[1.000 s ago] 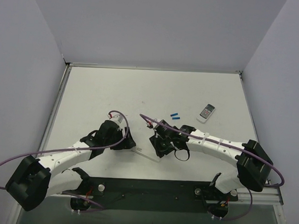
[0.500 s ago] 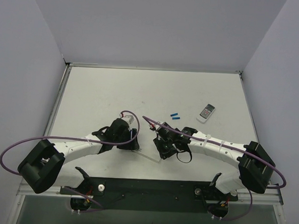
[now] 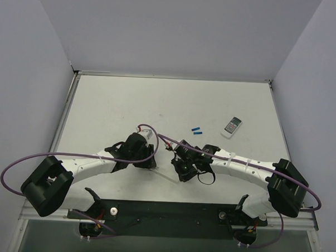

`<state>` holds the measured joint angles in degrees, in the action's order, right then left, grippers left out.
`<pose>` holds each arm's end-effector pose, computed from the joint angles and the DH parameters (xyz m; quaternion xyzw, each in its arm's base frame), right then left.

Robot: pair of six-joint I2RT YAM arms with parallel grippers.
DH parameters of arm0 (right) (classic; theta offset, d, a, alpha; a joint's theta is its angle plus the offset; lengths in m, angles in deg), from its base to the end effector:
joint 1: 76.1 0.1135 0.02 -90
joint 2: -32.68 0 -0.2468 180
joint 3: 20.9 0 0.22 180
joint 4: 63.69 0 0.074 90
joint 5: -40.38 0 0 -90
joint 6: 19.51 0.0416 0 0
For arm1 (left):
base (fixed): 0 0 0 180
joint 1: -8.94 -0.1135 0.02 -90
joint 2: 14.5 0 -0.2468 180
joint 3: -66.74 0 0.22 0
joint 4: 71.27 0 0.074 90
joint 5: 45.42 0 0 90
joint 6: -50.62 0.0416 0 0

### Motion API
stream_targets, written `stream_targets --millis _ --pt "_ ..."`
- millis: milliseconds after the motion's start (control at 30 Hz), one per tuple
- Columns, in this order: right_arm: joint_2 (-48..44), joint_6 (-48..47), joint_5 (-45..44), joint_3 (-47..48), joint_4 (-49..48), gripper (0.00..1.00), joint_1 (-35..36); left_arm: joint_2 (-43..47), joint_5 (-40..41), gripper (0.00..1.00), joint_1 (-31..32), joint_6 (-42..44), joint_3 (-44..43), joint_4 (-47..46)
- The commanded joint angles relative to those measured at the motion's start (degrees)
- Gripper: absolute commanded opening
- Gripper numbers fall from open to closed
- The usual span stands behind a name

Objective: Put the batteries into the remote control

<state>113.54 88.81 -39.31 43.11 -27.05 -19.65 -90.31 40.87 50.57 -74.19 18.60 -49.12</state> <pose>0.1373 0.2206 0.2010 -0.3355 0.8848 0.2572 0.1961 0.1693 -0.1541 0.1624 0.0669 0.9363 -0.2363 0.2509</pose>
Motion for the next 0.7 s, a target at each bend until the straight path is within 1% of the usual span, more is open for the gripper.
stream_targets --millis 0,333,533,667 --pt "1.3 0.0 1.0 0.2 1.7 0.06 0.6 -0.9 0.8 0.52 0.6 1.2 -1.3 1.3" --pt "5.2 -0.1 1.7 -0.3 -1.8 0.00 0.7 -1.1 0.9 0.51 0.6 0.8 -1.1 1.3" --pt "7.5 -0.8 1.6 -0.2 -3.8 0.00 0.7 -1.4 0.5 0.50 0.7 0.3 -0.8 0.7" --pt "8.0 -1.1 0.9 0.3 -4.9 0.00 0.6 -1.3 -0.8 0.46 0.7 -0.6 -0.2 -0.3"
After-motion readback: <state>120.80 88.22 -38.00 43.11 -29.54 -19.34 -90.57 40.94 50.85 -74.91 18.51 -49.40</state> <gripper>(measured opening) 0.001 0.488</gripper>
